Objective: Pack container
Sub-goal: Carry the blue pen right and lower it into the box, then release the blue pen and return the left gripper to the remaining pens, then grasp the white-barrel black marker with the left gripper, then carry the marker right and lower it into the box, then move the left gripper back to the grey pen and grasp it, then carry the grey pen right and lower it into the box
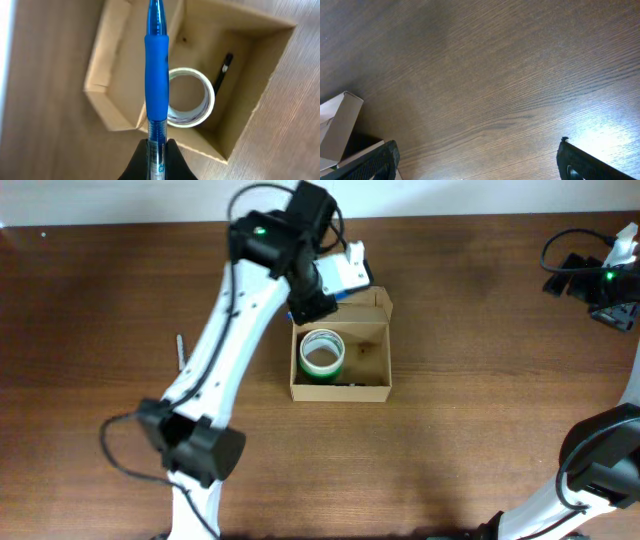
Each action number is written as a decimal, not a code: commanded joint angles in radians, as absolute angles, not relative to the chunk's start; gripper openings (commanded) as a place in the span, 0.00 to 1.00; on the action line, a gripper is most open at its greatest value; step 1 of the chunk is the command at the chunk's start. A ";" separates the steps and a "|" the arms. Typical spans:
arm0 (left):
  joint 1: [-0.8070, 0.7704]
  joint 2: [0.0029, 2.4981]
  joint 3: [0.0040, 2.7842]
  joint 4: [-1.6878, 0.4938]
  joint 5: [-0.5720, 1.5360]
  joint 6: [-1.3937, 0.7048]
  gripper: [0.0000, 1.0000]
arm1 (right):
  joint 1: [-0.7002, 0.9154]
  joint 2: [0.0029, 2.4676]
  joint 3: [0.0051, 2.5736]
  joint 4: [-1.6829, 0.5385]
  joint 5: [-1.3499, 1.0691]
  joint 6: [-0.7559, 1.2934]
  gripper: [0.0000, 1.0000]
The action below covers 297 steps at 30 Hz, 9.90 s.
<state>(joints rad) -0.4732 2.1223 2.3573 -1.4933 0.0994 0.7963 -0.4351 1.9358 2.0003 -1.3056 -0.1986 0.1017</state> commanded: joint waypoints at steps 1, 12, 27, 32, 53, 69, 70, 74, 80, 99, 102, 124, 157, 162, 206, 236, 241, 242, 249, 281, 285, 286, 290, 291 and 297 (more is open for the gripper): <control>-0.488 2.184 2.356 -1.513 0.083 0.845 0.01 | -0.432 1.939 1.997 -1.305 -0.206 0.103 0.99; -0.597 2.195 2.124 -1.516 0.123 0.876 0.01 | -0.432 1.939 1.997 -1.306 -0.206 0.103 0.99; -0.619 2.195 1.988 -1.423 0.132 0.824 0.01 | -0.432 1.939 1.997 -1.306 -0.206 0.103 0.99; -0.619 2.195 1.984 -1.406 0.134 0.797 0.39 | -0.432 1.939 1.997 -1.305 -0.206 0.103 0.99; -0.162 1.550 1.813 -1.162 -0.149 0.241 0.52 | -0.432 1.939 1.997 -1.305 -0.206 0.103 0.99; 0.157 1.856 1.512 -1.050 0.057 0.089 0.53 | -0.432 1.939 1.997 -1.305 -0.206 0.103 0.99; 0.157 1.887 1.512 -1.050 0.058 0.075 0.53 | -0.432 1.939 1.997 -1.305 -0.206 0.102 0.99; 0.160 1.956 1.512 -1.050 0.064 0.060 0.52 | -0.432 1.939 1.997 -1.305 -0.206 0.103 0.99; 0.160 2.008 1.511 -1.005 0.060 0.083 0.47 | -0.432 1.939 1.997 -1.305 -0.206 0.103 0.99; 0.163 2.127 1.510 -0.912 0.037 0.064 0.43 | -0.432 1.939 1.997 -1.306 -0.206 0.103 0.99; 0.163 2.146 1.509 -0.908 0.038 0.063 0.43 | -0.432 1.939 1.997 -1.305 -0.206 0.103 0.99; 0.162 2.144 1.770 -1.138 0.022 0.117 0.01 | -0.432 1.939 1.997 -1.305 -0.206 0.103 0.99; -0.603 2.100 2.000 -1.367 0.175 0.988 0.02 | -0.432 1.939 1.997 -1.305 -0.206 0.103 0.99; -0.607 2.100 1.939 -1.337 0.176 0.966 0.01 | -0.432 1.939 1.997 -1.305 -0.206 0.103 0.99; 0.006 1.705 1.570 -1.067 -0.003 0.073 0.47 | -0.432 1.939 1.997 -1.305 -0.206 0.103 0.99; 0.016 2.104 1.505 -0.984 0.089 -0.355 0.47 | -0.432 1.939 1.997 -1.306 -0.206 0.103 0.99; 0.016 2.134 1.498 -0.992 0.090 -0.354 0.47 | -0.432 1.939 1.997 -1.305 -0.206 0.103 0.99; 0.016 2.134 1.493 -0.990 0.090 -0.354 0.47 | -0.432 1.939 1.997 -1.305 -0.206 0.103 0.99; 0.016 2.134 1.486 -0.988 0.089 -0.354 0.18 | -0.432 1.939 1.997 -1.305 -0.206 0.103 0.99; -0.422 2.129 2.637 -1.667 0.281 0.967 0.02 | -0.432 1.939 1.997 -1.305 -0.206 0.103 0.99; -0.495 2.162 2.534 -1.679 0.227 0.982 0.02 | -0.432 1.939 1.997 -1.305 -0.206 0.103 0.99; -0.505 2.171 2.498 -1.679 0.210 0.982 0.02 | -0.432 1.939 1.997 -1.305 -0.206 0.102 0.99; -0.528 2.194 2.353 -1.640 0.205 0.977 0.02 | -0.432 1.939 1.997 -1.305 -0.206 0.103 0.99; -0.532 2.194 2.318 -1.620 0.204 0.970 0.02 | -0.432 1.939 1.997 -1.305 -0.206 0.102 0.99; -0.562 2.194 2.119 -1.472 0.187 0.931 0.02 | -0.432 1.939 1.997 -1.305 -0.206 0.103 0.99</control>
